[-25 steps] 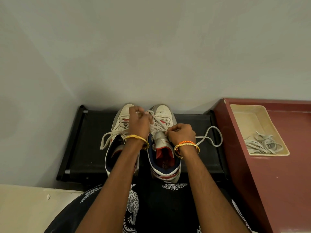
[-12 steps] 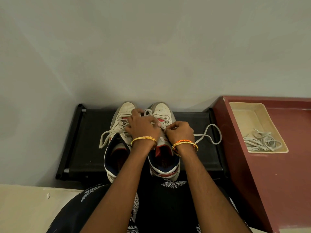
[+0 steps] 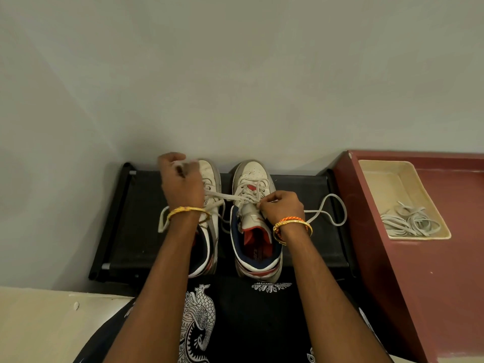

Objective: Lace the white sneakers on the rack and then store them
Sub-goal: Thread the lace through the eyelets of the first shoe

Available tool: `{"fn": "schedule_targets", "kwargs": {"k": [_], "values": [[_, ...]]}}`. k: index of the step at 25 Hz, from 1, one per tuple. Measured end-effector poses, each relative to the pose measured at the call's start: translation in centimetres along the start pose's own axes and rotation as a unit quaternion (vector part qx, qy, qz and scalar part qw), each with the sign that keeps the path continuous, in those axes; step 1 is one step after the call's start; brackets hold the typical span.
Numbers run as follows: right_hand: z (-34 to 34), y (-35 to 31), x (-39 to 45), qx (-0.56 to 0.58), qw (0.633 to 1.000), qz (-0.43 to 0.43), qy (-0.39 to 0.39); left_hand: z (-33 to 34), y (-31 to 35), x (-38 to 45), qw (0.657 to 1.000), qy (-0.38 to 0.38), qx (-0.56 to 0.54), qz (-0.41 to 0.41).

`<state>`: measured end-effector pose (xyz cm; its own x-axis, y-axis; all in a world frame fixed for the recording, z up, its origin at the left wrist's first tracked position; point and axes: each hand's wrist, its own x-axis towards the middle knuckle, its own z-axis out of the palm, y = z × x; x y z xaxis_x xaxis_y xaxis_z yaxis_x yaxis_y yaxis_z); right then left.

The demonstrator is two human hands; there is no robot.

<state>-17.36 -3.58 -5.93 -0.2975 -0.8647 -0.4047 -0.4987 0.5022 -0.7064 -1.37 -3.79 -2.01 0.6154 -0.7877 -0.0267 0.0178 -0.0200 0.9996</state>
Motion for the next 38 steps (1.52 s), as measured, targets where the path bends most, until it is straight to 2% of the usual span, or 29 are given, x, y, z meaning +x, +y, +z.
{"fn": "schedule_targets", "kwargs": {"k": [1,2,4,5,6,10,12,14,15,17,19,21,23,25,27,29,30,31,32,34,35,36,38], "values": [[-0.1,0.1,0.0,0.008,1.000,0.003,-0.005,0.4,-0.3,-0.5,0.990,-0.060,0.113,0.066],[-0.2,0.1,0.0,0.015,1.000,0.005,-0.009,1.0,-0.8,-1.1,0.954,-0.123,0.241,0.130],[-0.4,0.2,0.0,0.027,1.000,0.010,-0.010,2.3,-1.6,-2.8,0.841,-0.222,0.455,0.188],[-0.4,0.2,0.0,0.031,0.999,0.012,-0.009,3.1,-1.8,-3.7,0.803,-0.249,0.505,0.196],[-0.5,0.1,0.1,0.035,0.999,0.013,-0.011,3.6,-2.1,-4.3,0.783,-0.261,0.529,0.198],[-0.5,0.4,0.2,0.044,0.999,0.014,-0.010,4.5,-2.8,-4.5,0.738,-0.255,0.604,0.160],[-0.6,0.4,0.2,0.045,0.999,0.011,-0.005,4.3,-2.8,-4.4,0.743,-0.251,0.606,0.133],[-0.6,0.4,0.2,0.042,0.999,0.008,0.002,4.3,-2.4,-4.5,0.767,-0.244,0.581,0.123],[-0.6,0.4,0.2,0.039,0.999,0.007,0.005,4.2,-2.1,-4.5,0.787,-0.230,0.559,0.120],[-0.5,0.3,0.2,0.034,0.999,0.006,0.005,3.7,-1.4,-3.9,0.850,-0.168,0.485,0.118],[-0.6,0.3,0.2,0.033,0.999,0.006,0.003,3.0,-0.6,-3.1,0.921,-0.076,0.365,0.115],[-0.7,0.3,0.1,0.037,0.999,0.007,-0.001,1.9,-0.1,-1.8,0.976,0.026,0.190,0.100],[-0.7,0.2,0.0,0.038,0.999,0.008,-0.006,0.5,0.2,-0.5,0.992,0.107,0.021,0.068],[-0.6,0.2,0.0,0.034,0.999,0.006,-0.006,-0.2,0.2,0.1,0.988,0.143,-0.035,0.049],[-0.6,0.2,0.0,0.035,0.999,0.005,-0.006,0.2,0.2,-0.3,0.988,0.150,-0.019,0.045],[-0.6,0.2,0.1,0.039,0.999,0.005,-0.005,1.0,-0.1,-1.1,0.986,0.121,0.086,0.076],[-0.6,0.2,0.1,0.040,0.999,0.006,-0.004,1.4,-0.4,-1.5,0.973,0.081,0.192,0.096],[-0.6,0.3,0.2,0.039,0.999,0.006,-0.003,1.8,-0.7,-2.0,0.940,0.018,0.321,0.114],[-0.6,0.3,0.2,0.039,0.999,0.008,-0.003,2.1,-1.0,-2.5,0.887,-0.061,0.439,0.131],[-0.5,0.3,0.2,0.039,0.999,0.009,-0.003,2.7,-1.5,-3.7,0.776,-0.209,0.576,0.146],[-0.5,0.3,0.3,0.039,0.999,0.009,-0.004,3.0,-1.9,-4.3,0.748,-0.246,0.602,0.135],[-0.5,0.3,0.3,0.039,0.999,0.009,-0.005,3.2,-2.1,-4.7,0.737,-0.254,0.616,0.117],[-0.5,0.3,0.4,0.041,0.999,0.009,-0.010,3.7,-2.2,-5.1,0.737,-0.230,0.627,0.104]]}}
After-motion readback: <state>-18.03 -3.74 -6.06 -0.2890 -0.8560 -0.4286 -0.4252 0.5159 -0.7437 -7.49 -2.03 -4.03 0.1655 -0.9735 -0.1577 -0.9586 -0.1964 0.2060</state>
